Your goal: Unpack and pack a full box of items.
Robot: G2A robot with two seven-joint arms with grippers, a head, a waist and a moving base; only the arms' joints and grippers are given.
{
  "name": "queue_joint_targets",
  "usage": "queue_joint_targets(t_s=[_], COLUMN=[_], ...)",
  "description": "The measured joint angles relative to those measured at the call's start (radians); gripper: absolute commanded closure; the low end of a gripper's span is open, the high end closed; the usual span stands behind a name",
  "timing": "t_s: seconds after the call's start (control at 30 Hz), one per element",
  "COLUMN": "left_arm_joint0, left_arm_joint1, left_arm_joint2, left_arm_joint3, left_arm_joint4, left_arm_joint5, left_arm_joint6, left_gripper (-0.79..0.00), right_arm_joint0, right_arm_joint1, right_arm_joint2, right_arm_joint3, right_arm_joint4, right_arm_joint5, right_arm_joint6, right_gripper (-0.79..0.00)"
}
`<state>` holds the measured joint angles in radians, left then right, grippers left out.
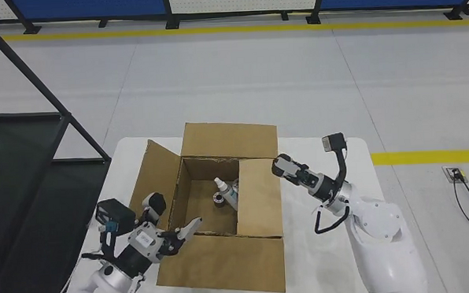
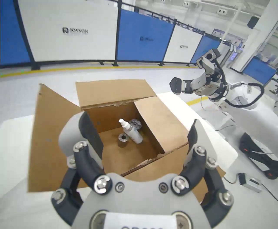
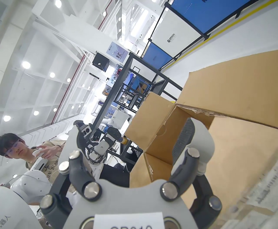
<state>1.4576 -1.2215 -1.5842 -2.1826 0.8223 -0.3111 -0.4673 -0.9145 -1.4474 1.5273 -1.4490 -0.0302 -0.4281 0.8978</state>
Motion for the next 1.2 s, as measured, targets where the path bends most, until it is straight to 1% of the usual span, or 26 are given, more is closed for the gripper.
queue_joint_targets(t_s=[0.07,0.1,0.5,0.53,0.6,0.63,0.77,0.87,1.03,1.2], left_arm_joint0=[-0.071,-0.084,-0.075,-0.075,-0.09,-0.105,-0.203,-0.272,-0.364,-0.441], left_arm_joint1=[0.0,0.0,0.0,-0.001,0.0,0.001,0.006,0.008,0.009,0.008], left_arm_joint2=[0.029,0.032,0.031,0.032,0.033,0.031,0.033,0.053,0.103,0.148], left_arm_joint3=[0.039,0.044,0.043,0.048,0.079,0.096,0.192,0.249,0.32,0.401], left_arm_joint4=[-0.058,-0.065,-0.062,-0.067,-0.129,-0.167,-0.332,-0.405,-0.424,-0.495], left_arm_joint5=[0.034,0.038,0.037,0.04,0.049,0.052,0.072,0.109,0.182,0.261], left_arm_joint6=[-0.079,-0.096,-0.087,-0.087,-0.111,-0.133,-0.258,-0.34,-0.399,-0.468], left_gripper=[-0.785,-0.785,-0.785,-0.785,-0.785,-0.785,-0.785,-0.785,-0.785,-0.785], right_arm_joint0=[-0.011,-0.012,-0.011,-0.015,-0.032,-0.04,-0.071,-0.074,-0.086,-0.09], right_arm_joint1=[0.007,0.007,0.007,0.006,0.005,0.006,0.019,0.029,0.047,0.066], right_arm_joint2=[0.019,0.021,0.02,0.015,-0.01,-0.019,-0.025,-0.008,0.029,0.064], right_arm_joint3=[0.003,0.004,0.004,0.001,-0.026,-0.043,-0.112,-0.132,-0.148,-0.145], right_arm_joint4=[0.006,0.008,0.008,0.011,0.006,-0.006,-0.059,-0.056,-0.027,0.005], right_arm_joint5=[0.008,0.01,0.01,0.015,0.024,0.019,-0.028,-0.031,-0.06,-0.082], right_arm_joint6=[0.006,0.006,0.005,-0.001,-0.025,-0.031,-0.006,0.018,0.069,0.115], right_gripper=[-0.785,-0.785,-0.785,-0.785,-0.785,-0.785,-0.785,-0.785,-0.785,-0.785])
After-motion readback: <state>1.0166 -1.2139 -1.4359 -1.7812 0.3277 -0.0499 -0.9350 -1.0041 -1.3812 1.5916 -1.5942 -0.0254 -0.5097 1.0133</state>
